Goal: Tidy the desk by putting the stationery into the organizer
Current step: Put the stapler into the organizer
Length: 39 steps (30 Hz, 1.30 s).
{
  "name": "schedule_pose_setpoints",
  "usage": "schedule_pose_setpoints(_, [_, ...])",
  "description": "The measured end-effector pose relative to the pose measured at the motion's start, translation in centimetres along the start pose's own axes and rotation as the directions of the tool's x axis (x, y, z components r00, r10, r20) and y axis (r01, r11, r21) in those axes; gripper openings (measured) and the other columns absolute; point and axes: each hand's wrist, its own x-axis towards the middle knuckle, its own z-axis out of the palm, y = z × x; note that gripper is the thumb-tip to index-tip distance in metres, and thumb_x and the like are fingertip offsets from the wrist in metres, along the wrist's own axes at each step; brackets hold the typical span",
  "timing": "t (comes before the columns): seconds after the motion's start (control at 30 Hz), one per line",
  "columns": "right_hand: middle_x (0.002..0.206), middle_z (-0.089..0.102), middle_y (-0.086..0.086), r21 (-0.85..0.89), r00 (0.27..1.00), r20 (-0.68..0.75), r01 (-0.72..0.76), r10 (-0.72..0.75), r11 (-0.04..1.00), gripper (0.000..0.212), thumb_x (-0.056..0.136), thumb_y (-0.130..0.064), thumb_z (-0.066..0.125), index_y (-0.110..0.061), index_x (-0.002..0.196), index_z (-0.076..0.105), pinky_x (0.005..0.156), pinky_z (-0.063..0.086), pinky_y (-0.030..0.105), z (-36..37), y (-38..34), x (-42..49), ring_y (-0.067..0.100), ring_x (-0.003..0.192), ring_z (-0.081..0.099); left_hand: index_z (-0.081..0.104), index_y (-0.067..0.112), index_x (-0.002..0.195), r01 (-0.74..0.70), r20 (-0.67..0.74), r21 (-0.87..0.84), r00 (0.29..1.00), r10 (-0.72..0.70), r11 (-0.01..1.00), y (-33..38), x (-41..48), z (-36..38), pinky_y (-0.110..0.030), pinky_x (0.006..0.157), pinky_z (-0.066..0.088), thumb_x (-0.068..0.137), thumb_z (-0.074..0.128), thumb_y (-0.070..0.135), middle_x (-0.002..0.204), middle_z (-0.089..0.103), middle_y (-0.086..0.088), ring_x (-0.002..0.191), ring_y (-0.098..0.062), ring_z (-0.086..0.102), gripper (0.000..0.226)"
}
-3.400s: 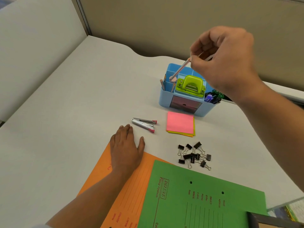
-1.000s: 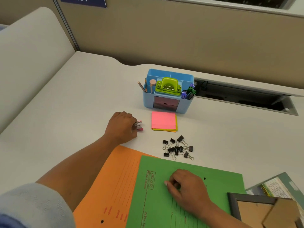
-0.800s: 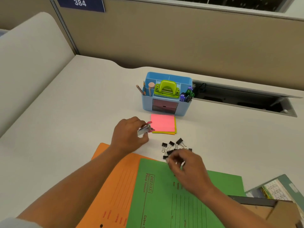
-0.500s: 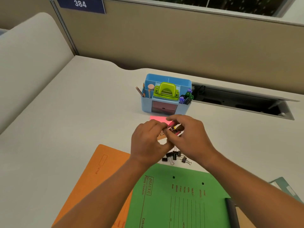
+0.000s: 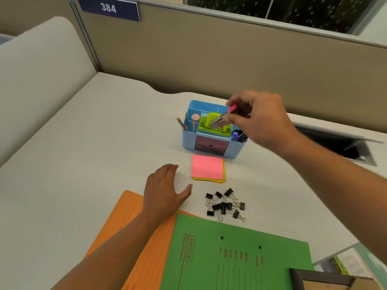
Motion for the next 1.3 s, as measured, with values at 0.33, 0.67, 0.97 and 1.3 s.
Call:
schedule_pose_setpoints(0.33, [0.086,0.069,0.002,-0.213,0.984,0.163,0.103,-0.069,0.972,0.018,0.081,-0.015,0.077,-0.016,0.098,0.071,0.083,0.055,0.035,0.8,1.4,11.0,0.018,0.082,0.064,0.041,0.015,0.145,0.014,0.073,0.086,0.997,-0.02,0.996,-1.3,-0.9,1.2,-0.039,0.121,0.014,0.09,0.031,0.067,0.156,0.033,0.0,0.147,-0.017,0.022,0.076])
schedule_pose_setpoints(0.67, [0.097,0.069,0.007,-0.337,0.961,0.275,0.131,-0.035,0.932,0.02,0.085,-0.013,0.072,-0.016,0.104,0.068,0.086,0.053,0.038,6.4,4.2,14.0,0.024,0.092,0.062,0.045,0.015,0.143,0.017,0.07,0.1,0.997,-0.024,0.995,-1.5,-0.8,1.5,-0.041,0.12,0.02,0.09,0.035,0.065,0.154,0.038,-0.001,0.145,-0.017,0.026,0.074])
schedule_pose_setpoints(0.97, [0.101,0.07,0.004,-0.387,0.924,0.382,0.144,0.016,0.911,0.025,0.086,-0.014,0.072,-0.018,0.111,0.068,0.088,0.053,0.038,8.2,6.1,15.0,0.022,0.094,0.063,0.047,0.016,0.142,0.03,0.073,0.092,0.997,-0.037,0.995,-1.5,-0.7,1.6,-0.039,0.119,0.017,0.089,0.037,0.064,0.154,0.038,0.0,0.146,-0.016,0.025,0.072])
schedule_pose_setpoints(1.3, [0.094,0.067,0.001,-0.335,0.887,0.461,0.136,0.037,0.932,0.032,0.086,-0.006,0.069,-0.017,0.116,0.067,0.084,0.053,0.034,9.6,7.3,15.2,0.019,0.088,0.063,0.048,0.016,0.14,0.041,0.072,0.084,0.996,-0.047,0.996,-1.5,-0.8,1.5,-0.037,0.119,0.016,0.088,0.039,0.063,0.153,0.039,0.001,0.145,-0.015,0.026,0.071])
